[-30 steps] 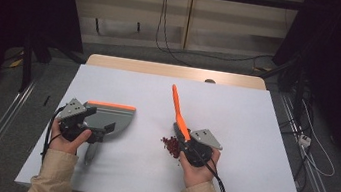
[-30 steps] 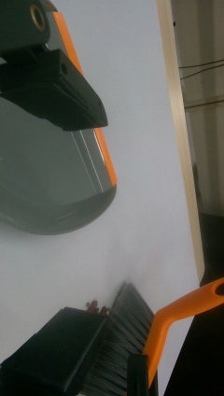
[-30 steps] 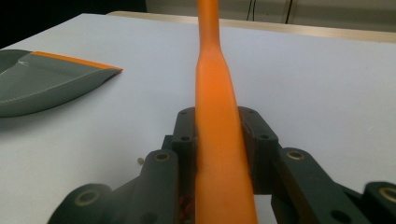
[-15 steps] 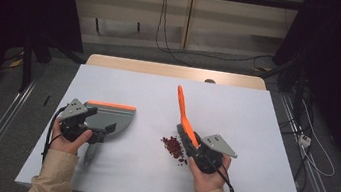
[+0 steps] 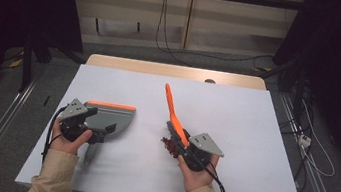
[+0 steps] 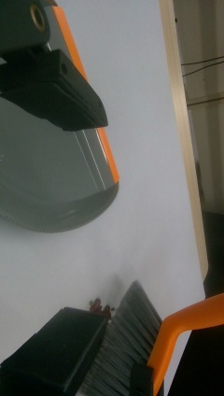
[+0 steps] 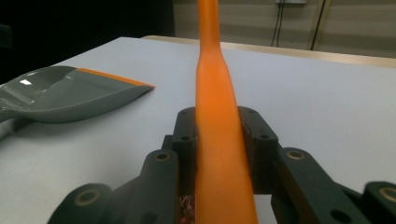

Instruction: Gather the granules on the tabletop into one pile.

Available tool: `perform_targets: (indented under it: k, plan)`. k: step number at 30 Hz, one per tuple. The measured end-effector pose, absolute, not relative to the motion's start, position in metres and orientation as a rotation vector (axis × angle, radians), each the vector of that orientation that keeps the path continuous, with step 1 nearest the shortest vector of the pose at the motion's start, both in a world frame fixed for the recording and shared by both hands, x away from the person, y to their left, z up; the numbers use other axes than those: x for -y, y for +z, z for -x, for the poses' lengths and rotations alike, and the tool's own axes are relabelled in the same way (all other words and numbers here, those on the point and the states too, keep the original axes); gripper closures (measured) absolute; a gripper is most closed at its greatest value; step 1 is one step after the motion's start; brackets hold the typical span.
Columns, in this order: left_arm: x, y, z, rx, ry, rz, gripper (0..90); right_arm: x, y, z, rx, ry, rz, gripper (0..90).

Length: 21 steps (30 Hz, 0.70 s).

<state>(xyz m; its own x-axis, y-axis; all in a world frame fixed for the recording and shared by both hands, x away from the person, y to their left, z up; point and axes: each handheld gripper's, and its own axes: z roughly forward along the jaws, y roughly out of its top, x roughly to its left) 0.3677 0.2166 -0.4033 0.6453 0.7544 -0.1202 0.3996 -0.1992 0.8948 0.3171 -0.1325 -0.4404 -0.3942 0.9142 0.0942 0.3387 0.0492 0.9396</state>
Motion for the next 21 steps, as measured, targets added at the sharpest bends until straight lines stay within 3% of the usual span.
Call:
perform_targets:
  k: [21]
  plan:
    - [-0.219,-0.404,-0.369,-0.938,0.424,-1.822,6.0,0.176,-0.421,-0.329,-2.185,1.595,-0.962,70.7]
